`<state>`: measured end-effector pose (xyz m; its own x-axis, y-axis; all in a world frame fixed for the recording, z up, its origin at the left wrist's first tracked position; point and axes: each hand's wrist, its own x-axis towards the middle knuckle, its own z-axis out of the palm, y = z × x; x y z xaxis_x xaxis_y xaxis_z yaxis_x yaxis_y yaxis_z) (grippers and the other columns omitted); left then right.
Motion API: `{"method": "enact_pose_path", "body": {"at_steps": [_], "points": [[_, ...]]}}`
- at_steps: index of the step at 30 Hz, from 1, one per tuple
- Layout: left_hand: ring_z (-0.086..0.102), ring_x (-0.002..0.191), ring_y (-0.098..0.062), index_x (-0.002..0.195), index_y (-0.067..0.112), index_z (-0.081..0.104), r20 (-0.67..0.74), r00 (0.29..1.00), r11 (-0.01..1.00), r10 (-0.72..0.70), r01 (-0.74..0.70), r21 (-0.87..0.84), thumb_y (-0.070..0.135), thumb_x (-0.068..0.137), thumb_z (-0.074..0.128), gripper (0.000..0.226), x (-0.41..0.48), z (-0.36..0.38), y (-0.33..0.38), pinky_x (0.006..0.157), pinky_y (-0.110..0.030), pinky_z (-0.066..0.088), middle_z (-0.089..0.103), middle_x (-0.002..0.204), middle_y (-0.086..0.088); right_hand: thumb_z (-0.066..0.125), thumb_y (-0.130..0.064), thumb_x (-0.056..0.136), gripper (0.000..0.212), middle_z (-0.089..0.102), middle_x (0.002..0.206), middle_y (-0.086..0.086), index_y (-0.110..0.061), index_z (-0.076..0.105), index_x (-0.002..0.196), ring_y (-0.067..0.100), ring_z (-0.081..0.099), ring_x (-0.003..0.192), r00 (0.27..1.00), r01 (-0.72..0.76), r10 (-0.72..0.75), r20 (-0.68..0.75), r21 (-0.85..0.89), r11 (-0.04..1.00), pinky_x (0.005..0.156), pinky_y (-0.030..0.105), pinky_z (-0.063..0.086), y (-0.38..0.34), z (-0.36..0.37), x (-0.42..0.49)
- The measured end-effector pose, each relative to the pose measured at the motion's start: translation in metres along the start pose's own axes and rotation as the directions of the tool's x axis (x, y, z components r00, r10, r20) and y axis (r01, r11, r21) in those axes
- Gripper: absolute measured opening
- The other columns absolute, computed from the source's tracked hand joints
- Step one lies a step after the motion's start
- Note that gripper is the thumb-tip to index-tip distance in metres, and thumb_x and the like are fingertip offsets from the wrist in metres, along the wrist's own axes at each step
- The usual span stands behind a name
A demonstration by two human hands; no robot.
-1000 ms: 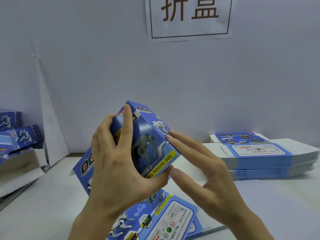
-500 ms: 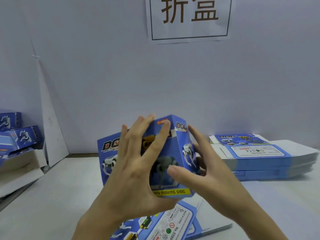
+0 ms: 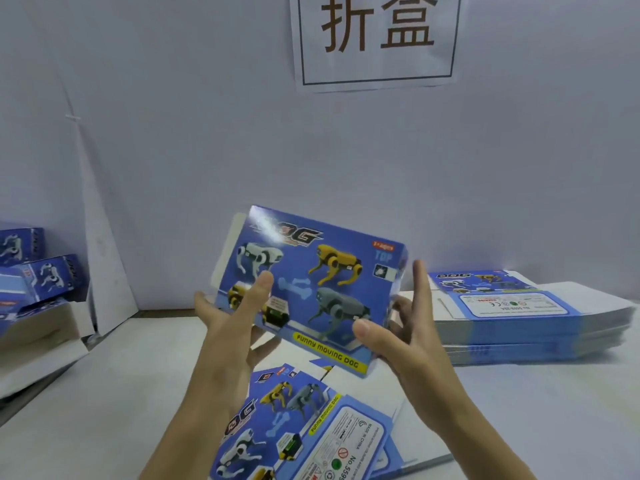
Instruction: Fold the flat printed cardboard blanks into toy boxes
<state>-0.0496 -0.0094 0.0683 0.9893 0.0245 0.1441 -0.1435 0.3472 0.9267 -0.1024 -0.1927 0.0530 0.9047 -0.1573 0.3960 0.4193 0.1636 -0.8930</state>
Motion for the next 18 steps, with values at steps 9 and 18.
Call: {"method": "enact_pose_path", "body": {"at_steps": [9,18], "points": [[0.067,0.106,-0.02,0.144,0.043,0.024,0.299,0.934,0.961,0.196,-0.243,0.129,0.017,0.043,0.093,0.125,0.002,-0.018,0.008,0.082,-0.036,0.056,0.069,0.115,0.005,0.058,-0.039,0.064,0.063,0.069,0.1,-0.004,-0.029,0.056,0.127,0.011,0.066,0.097,0.996,-0.093,0.093,-0.002,0.029,0.995,0.077,0.026,0.051,-0.024,-0.055,0.016],[0.053,0.122,-0.004,0.146,0.051,0.0,0.632,0.767,0.821,-0.109,-0.289,0.492,0.02,0.057,0.088,0.129,0.004,-0.022,-0.013,0.096,-0.031,0.051,0.05,0.132,0.026,0.064,-0.058,0.077,0.052,0.072,0.108,-0.009,-0.032,0.058,0.123,0.011,0.067,0.1,0.989,-0.133,0.142,0.031,-0.198,0.971,0.078,0.026,0.047,-0.009,-0.039,0.013]]}}
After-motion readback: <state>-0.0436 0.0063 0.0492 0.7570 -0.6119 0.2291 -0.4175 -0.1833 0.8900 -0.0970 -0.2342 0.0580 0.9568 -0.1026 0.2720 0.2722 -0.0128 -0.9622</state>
